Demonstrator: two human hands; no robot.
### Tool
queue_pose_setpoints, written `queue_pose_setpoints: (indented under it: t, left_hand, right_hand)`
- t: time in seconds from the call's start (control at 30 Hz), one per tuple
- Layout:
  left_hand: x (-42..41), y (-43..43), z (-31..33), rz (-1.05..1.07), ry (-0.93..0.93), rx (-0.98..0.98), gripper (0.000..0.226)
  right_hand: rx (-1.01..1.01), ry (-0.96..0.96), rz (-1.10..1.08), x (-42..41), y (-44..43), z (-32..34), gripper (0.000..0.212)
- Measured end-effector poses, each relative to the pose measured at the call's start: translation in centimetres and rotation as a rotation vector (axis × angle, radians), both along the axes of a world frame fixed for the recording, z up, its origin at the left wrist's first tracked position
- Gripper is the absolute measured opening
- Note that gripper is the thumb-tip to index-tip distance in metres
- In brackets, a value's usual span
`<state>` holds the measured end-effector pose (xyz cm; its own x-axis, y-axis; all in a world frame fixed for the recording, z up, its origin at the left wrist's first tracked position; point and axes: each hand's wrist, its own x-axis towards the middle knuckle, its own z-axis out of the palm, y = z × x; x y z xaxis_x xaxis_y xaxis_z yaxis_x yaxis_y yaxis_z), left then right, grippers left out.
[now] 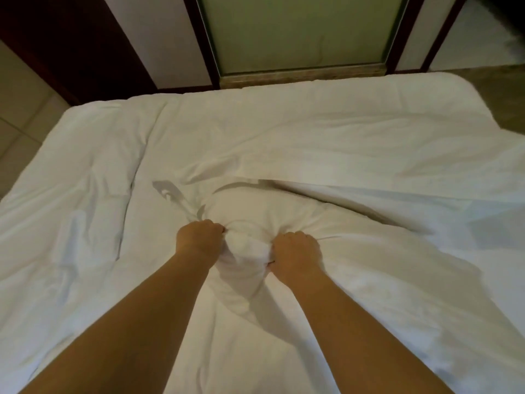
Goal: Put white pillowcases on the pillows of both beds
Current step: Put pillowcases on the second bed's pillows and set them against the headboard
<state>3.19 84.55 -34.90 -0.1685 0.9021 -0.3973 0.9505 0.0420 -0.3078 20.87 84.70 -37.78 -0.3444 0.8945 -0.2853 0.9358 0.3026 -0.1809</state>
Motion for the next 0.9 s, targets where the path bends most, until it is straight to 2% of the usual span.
queue_pose_setpoints:
  t: [0.13,0.27,0.57,0.73,0.9]
  left_hand:
    - [-1.9,-5.4,-1.0,0.031,0.045,-0.045,0.031]
    - [-3.6,-11.5,-0.9,0.056,0.0,-0.003,0.029]
    - [-8.0,-25.6,5.7,0.085,-0.041,0.227,0.027]
    - [-12.3,-31.5,13.3,0.195,-0.031,0.419,0.019]
    - [-16.5,-35.3,22.8,0.218,0.022,0.675,0.022]
  right_hand:
    - [-0.039,-0.081,0.116,-2.0,-5.1,0.2,0.025]
    - [-0.073,-0.128,0.171,-3.8,-10.5,1.0,0.025]
    - [0.053,-0.033,0.143,-7.6,-22.8,4.9,0.024]
    - [0.201,0.124,0.136,-12.6,-27.7,9.8,0.025]
    - [0.259,0.416,0.088,-18.8,-28.4,16.8,0.027]
